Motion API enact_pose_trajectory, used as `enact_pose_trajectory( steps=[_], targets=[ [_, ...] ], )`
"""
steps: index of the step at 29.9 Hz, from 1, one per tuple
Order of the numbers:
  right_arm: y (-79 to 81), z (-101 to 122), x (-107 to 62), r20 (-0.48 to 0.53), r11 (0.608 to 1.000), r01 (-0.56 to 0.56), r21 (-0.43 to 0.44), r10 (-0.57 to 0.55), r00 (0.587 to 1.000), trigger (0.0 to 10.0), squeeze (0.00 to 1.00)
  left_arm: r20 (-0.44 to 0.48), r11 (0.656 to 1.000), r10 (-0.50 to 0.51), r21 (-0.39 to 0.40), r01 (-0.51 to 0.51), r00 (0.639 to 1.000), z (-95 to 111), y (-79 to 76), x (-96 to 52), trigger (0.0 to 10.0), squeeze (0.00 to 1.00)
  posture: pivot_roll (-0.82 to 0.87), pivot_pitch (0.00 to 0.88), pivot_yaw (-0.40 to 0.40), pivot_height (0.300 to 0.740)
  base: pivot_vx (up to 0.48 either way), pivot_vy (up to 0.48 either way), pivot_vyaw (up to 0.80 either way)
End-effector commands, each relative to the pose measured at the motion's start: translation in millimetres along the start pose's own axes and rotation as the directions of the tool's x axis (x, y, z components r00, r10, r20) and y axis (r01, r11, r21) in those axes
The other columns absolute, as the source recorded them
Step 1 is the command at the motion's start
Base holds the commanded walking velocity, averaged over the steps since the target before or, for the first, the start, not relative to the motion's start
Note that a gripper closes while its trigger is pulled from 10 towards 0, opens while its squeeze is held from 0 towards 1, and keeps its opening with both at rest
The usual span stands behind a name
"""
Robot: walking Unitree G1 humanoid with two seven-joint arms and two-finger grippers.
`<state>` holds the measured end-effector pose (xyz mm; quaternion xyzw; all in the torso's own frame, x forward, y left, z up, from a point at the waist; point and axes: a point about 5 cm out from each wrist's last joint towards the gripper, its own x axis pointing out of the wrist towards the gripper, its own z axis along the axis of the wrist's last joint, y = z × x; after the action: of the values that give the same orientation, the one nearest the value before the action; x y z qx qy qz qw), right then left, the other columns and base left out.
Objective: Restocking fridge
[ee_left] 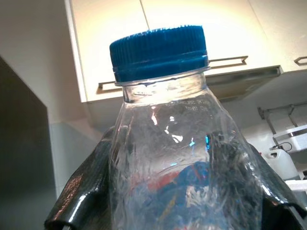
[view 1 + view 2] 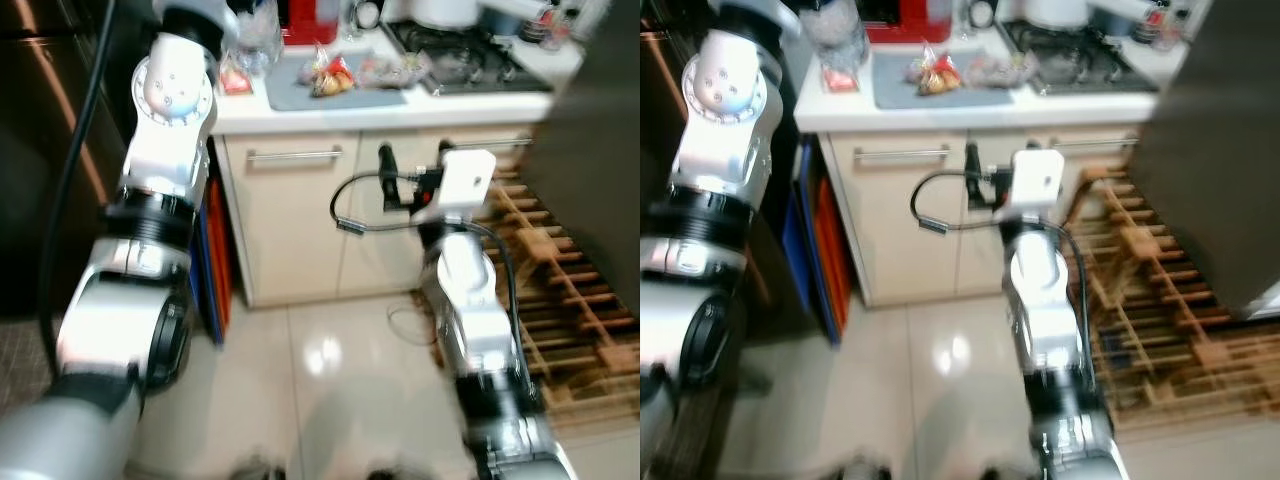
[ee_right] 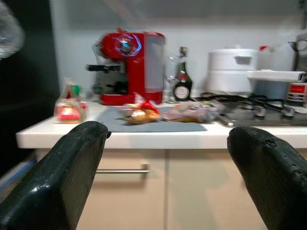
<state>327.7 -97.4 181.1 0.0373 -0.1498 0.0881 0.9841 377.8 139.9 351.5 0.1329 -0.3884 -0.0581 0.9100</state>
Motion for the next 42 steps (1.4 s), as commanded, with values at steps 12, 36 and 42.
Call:
enact_pose_trajectory(
  steps=[12, 36, 42],
  targets=[
    [-16.4, -23.6, -15.8, -0.125, 0.998, -0.008, -0.058, 0.001, 0.992, 10.0, 0.00, -0.331, 0.979, -0.094, -0.200, 0.027, 0.939, -64.7, -25.5, -99.5, 10.0, 0.00, -0.01, 0.000, 0.018, 0.740, 0.000, -0.189, 0.00],
    [-14.4, -43.6, -25.8, -0.224, 0.991, -0.101, -0.084, 0.080, 0.971, 10.0, 0.00, -0.549, 0.967, -0.182, -0.251, 0.046, 0.816, -90.6, -76.1, -148.2, 10.0, 0.00, -0.02, 0.000, 0.009, 0.740, 0.000, -0.422, 0.00],
    [-14.6, -43.9, -23.7, -0.222, 0.992, -0.107, -0.074, 0.088, 0.971, 10.0, 0.00, -0.564, 0.973, -0.173, -0.227, 0.049, 0.807, -93.3, -71.0, -148.9, 10.0, 0.00, 0.00, 0.000, 0.004, 0.740, 0.000, -0.421, -0.07]
  ],
)
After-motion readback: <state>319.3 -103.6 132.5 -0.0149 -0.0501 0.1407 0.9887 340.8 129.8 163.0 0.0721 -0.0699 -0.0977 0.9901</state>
